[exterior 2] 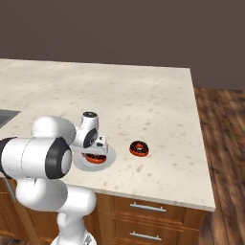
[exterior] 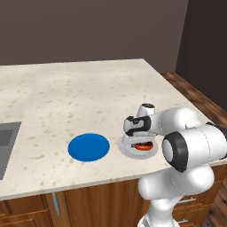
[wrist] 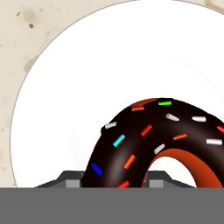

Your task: Place the pastries on the plates.

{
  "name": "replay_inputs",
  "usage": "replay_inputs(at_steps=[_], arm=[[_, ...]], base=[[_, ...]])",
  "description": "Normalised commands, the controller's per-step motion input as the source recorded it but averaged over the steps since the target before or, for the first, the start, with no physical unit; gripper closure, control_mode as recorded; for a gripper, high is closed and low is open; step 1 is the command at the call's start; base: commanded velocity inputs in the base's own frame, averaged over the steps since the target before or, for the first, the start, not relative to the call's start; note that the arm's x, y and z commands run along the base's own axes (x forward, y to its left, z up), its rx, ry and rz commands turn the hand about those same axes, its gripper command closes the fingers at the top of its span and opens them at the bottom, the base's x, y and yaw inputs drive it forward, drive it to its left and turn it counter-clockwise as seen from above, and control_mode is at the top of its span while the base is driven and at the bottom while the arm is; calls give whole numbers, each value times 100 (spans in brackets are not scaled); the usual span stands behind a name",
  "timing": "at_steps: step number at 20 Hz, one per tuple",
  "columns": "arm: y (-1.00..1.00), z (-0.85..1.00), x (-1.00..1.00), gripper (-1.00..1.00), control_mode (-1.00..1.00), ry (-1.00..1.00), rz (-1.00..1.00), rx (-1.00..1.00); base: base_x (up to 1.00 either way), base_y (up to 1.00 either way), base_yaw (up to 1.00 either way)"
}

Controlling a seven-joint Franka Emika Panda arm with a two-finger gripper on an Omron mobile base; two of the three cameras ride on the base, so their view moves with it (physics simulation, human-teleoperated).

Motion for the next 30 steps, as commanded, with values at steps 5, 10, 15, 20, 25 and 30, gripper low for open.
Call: replay_inputs(at_steps=[5,10,15,20,25,30], arm=[[3,0,0,-100,-100,0,0,0],[5,0,0,-100,-100,0,0,0],[4,0,1,-100,-100,0,0,0],[2,11,19,-100,-100,0,0,0],[0,66,0,-100,-100,-3,0,-1],[-5,49,-12,-100,-100,-4,0,0]], base=[[0,0,0],[0,0,0],[0,0,0],[0,0,0],[0,0,0],[0,0,0]])
